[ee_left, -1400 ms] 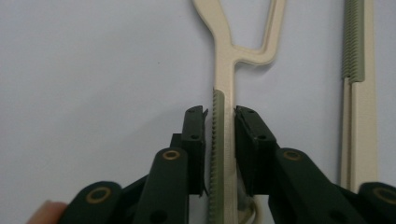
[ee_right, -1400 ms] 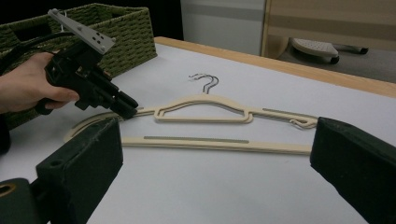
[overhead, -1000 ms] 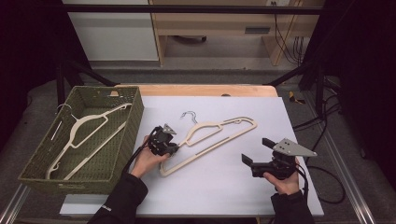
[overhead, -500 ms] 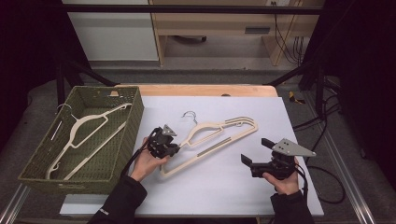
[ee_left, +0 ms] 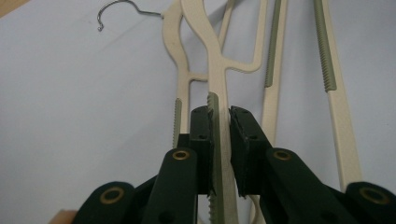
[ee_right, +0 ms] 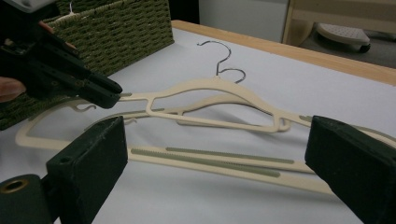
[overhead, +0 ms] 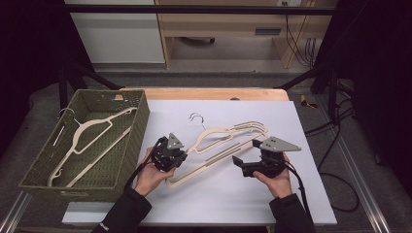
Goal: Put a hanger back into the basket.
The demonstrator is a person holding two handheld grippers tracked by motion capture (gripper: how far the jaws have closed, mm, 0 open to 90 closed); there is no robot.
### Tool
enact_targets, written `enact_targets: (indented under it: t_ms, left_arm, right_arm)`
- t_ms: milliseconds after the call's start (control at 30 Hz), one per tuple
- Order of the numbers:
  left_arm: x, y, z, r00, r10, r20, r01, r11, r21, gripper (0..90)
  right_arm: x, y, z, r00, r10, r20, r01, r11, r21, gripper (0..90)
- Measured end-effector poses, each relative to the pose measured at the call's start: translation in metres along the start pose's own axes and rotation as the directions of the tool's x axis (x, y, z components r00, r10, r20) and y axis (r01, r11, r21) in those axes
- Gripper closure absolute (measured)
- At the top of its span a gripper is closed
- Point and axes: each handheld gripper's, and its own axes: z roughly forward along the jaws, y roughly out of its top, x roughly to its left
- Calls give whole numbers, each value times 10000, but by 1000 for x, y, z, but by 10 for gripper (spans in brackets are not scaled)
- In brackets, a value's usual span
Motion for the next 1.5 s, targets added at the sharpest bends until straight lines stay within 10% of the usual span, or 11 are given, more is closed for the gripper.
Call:
enact_targets:
  t_ms: [767, 1500]
  left_arm:
    - [-10, -12, -14, 9997, -226, 16, 226, 9987, -456, 794]
    - [-12, -14, -16, 9996, -279, 110, 285, 9980, -559, 794]
  right_arm:
    - [10, 43, 114, 9979, 354, 551, -402, 9952, 893, 144]
    - [3, 41, 177, 9943, 780, 734, -914, 9748, 2033, 576]
